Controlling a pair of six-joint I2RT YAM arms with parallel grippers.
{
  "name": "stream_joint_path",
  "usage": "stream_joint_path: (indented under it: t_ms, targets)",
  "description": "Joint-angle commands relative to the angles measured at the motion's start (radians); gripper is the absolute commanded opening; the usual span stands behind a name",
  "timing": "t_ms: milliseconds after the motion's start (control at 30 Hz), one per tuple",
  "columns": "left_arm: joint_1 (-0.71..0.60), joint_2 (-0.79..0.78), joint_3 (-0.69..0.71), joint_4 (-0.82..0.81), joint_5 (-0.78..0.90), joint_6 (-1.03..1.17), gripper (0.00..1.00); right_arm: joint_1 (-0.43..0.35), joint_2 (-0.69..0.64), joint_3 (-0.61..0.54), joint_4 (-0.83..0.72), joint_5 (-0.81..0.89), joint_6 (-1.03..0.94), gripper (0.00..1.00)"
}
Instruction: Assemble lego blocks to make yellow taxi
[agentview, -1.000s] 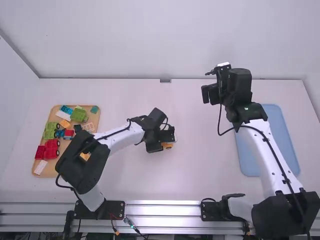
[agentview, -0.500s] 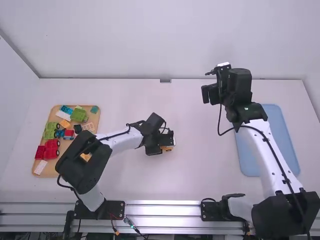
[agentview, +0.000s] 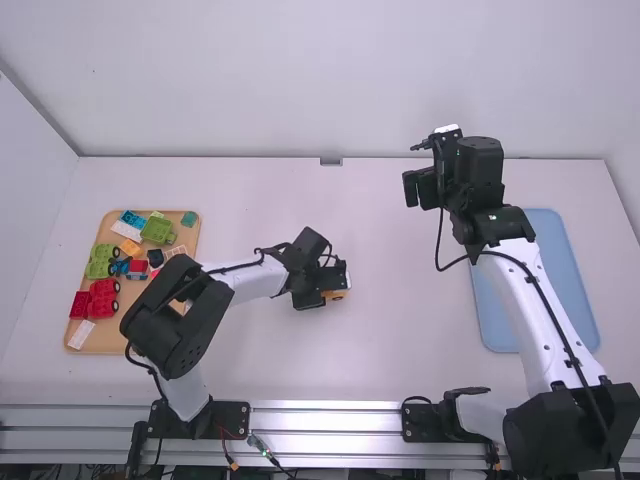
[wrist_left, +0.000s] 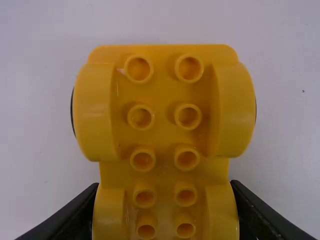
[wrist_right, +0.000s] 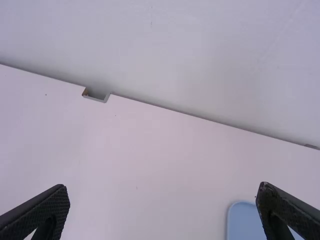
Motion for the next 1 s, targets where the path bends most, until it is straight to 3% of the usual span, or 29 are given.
stream_joint_path:
  t_ms: [0, 33, 67, 100, 400, 700, 967]
  targets:
    - [-0.001, 0.017, -0.012, -0.005, -0.021, -0.012, 0.40, -0.003, 0.005, 0.031, -0.003, 0.002, 0.007, 0.99]
    - [-0.001, 0.017, -0.012, -0.006, -0.022, -0.011, 0.66, -0.003, 0.005, 0.031, -0.003, 0.002, 0.007, 0.99]
    - [-0.001, 0.017, -0.012, -0.005, -0.020, -0.012, 0.78, -0.003, 0.005, 0.031, -0.003, 0.002, 0.007, 0.99]
    - [0.000, 0.017, -0.011, -0.004, -0.019, -0.011, 0.99, -0.003, 0.005, 0.031, -0.003, 0.002, 0.007, 0.99]
    - [0.005, 0.014, 0.043, -0.041, -0.020, -0.039, 0.99, -0.003, 0.005, 0.031, -0.003, 0.002, 0.006, 0.99]
    - [0.020, -0.050, 0.314, -0.415, -0.037, -0.040, 0.99, -0.002, 0.005, 0.031, -0.003, 0.002, 0.008, 0.99]
    - [0.136, -0.055, 0.533, -0.533, -0.254, -0.427, 0.99, -0.003, 0.005, 0.031, -0.002, 0.005, 0.004, 0.99]
